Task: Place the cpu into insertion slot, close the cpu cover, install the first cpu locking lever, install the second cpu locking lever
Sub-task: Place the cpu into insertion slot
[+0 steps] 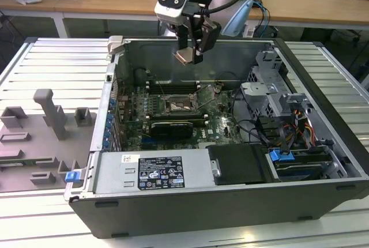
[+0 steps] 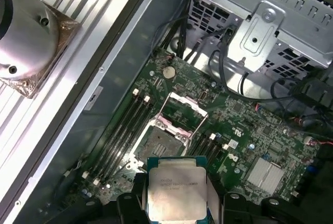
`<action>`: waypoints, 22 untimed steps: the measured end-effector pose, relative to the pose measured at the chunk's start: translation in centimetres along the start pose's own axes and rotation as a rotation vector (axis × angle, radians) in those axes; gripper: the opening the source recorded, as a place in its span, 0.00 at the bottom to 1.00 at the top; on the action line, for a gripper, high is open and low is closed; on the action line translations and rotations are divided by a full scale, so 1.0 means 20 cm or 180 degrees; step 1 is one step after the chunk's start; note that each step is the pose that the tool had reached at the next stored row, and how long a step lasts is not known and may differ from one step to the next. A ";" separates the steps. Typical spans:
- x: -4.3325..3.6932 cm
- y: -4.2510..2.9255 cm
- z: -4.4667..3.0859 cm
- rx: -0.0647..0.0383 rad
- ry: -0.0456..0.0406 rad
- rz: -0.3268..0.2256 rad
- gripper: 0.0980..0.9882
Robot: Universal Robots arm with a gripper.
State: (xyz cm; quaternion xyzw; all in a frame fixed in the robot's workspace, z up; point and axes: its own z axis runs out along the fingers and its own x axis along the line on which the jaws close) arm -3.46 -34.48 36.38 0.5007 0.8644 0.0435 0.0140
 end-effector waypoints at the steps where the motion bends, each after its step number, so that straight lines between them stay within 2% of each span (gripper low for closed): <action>1: 0.000 0.000 0.001 -0.0001 -0.0005 0.0053 0.50; 7: 0.000 -0.001 0.009 -0.0007 -0.0037 0.0405 0.50; 12: 0.000 -0.001 0.016 -0.0008 -0.0044 0.0479 0.50; 22: -0.001 -0.003 0.035 -0.0009 -0.0047 0.0509 0.50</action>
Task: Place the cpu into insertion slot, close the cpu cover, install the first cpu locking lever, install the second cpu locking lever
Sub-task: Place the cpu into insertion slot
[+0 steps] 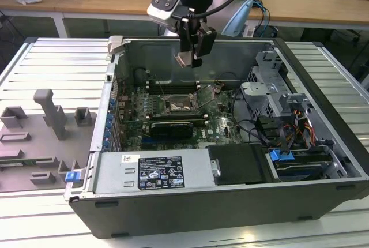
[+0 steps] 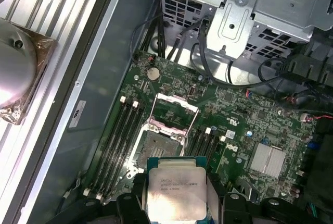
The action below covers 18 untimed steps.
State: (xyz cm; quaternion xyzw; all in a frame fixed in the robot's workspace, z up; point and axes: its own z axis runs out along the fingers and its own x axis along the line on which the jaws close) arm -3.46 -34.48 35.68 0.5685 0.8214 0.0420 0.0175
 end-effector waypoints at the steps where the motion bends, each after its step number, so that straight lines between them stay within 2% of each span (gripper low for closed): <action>1: 0.000 0.000 0.001 0.0000 -0.0001 0.0009 0.50; 11: 0.000 -0.001 0.005 -0.0001 -0.0006 0.0073 0.50; 18: 0.000 -0.001 0.014 -0.0004 -0.0018 0.0198 0.50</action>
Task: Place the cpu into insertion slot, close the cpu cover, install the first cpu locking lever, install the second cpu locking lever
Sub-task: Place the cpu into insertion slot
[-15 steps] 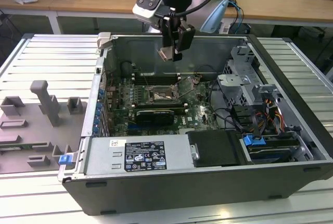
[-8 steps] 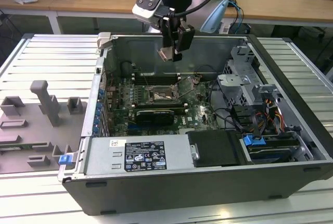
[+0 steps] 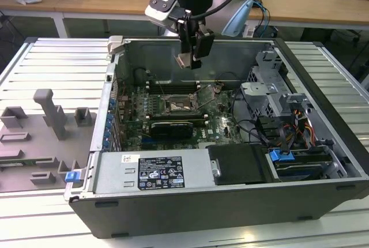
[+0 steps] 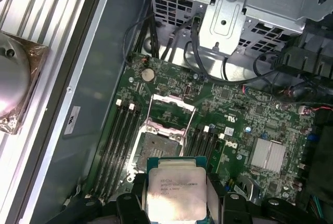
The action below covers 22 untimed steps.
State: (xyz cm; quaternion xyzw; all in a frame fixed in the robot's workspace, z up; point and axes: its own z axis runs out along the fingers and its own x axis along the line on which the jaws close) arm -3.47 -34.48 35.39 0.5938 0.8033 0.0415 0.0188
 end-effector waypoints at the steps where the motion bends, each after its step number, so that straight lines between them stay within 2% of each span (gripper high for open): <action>1: 0.000 0.000 0.001 0.0000 -0.0001 0.0010 0.50; 7: 0.000 -0.001 0.010 -0.0001 -0.0006 0.0066 0.50; 13: -0.001 -0.003 0.031 -0.0005 -0.0023 0.0257 0.50; 19: -0.001 -0.004 0.046 -0.0010 -0.0057 0.0594 0.50; 22: -0.001 -0.005 0.059 -0.0011 -0.0061 0.0620 0.50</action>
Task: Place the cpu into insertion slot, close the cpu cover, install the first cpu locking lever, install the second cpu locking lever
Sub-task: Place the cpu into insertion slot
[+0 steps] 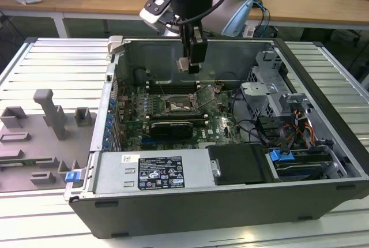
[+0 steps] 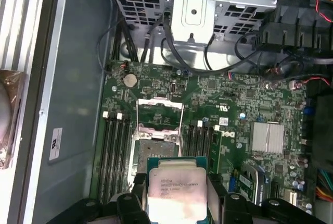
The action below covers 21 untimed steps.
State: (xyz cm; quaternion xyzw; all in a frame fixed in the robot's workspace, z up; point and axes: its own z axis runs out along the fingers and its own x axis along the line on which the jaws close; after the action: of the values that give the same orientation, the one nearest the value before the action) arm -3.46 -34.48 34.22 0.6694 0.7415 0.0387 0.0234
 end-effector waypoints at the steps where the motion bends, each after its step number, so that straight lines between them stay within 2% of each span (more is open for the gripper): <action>1: 0.000 0.000 0.005 0.0000 -0.0004 0.0015 0.50; 6: -0.001 -0.003 0.031 -0.0003 -0.0044 0.0283 0.50; 11: -0.001 -0.007 0.079 -0.0002 -0.0051 0.0283 0.50; 18: -0.001 -0.009 0.107 0.0006 -0.0054 0.0283 0.50; 21: 0.001 -0.011 0.136 0.0010 -0.0060 0.0282 0.50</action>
State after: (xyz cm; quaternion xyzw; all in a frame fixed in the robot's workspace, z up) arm -3.45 -34.41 31.49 0.7020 0.7109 0.0323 0.0276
